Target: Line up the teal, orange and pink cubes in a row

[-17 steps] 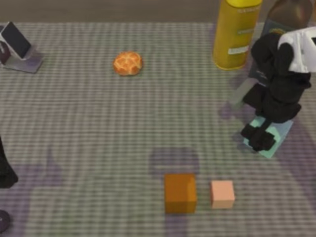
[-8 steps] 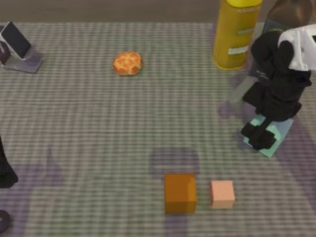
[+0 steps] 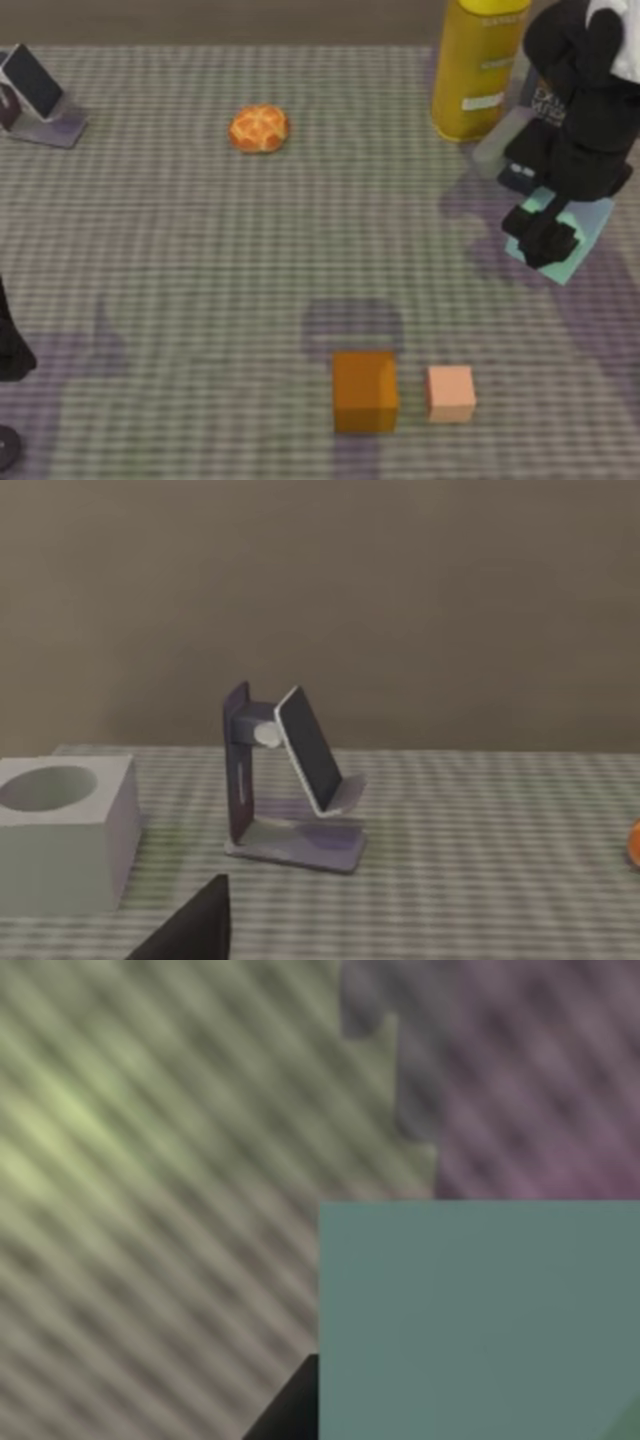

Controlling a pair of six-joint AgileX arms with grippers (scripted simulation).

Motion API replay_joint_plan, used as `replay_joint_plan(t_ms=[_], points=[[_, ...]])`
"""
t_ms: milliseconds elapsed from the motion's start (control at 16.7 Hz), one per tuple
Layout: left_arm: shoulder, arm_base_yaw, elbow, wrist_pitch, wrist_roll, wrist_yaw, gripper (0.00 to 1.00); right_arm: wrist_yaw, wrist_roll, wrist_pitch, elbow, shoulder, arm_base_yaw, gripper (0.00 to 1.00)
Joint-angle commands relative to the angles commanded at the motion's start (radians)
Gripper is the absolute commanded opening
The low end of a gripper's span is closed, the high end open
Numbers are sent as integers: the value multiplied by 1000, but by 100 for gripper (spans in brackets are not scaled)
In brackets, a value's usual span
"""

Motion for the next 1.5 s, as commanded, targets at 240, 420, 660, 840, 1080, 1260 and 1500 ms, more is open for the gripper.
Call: replay_joint_plan(t_ms=[240,420,660,840,1080,1260,1500], points=[[0,0,0,0,0,0,100,0,2,1,0,5,-3,0],[0,0,0,0,0,0,100,0,1,-29,65,42,66,0],[0,0,0,0,0,0,100,1,11,-112,238,138,269,0],[0,0,0,0,0,0,100,0,21,-185,385,218,459,0],[0,0,0,0,0,0,100,1,35,-261,549,297,672,0],[0,0,0,0,0,0,100,2,40,-283,603,320,733,0],[0,0,0,0,0,0,100,1,42,-282,602,316,731,0]])
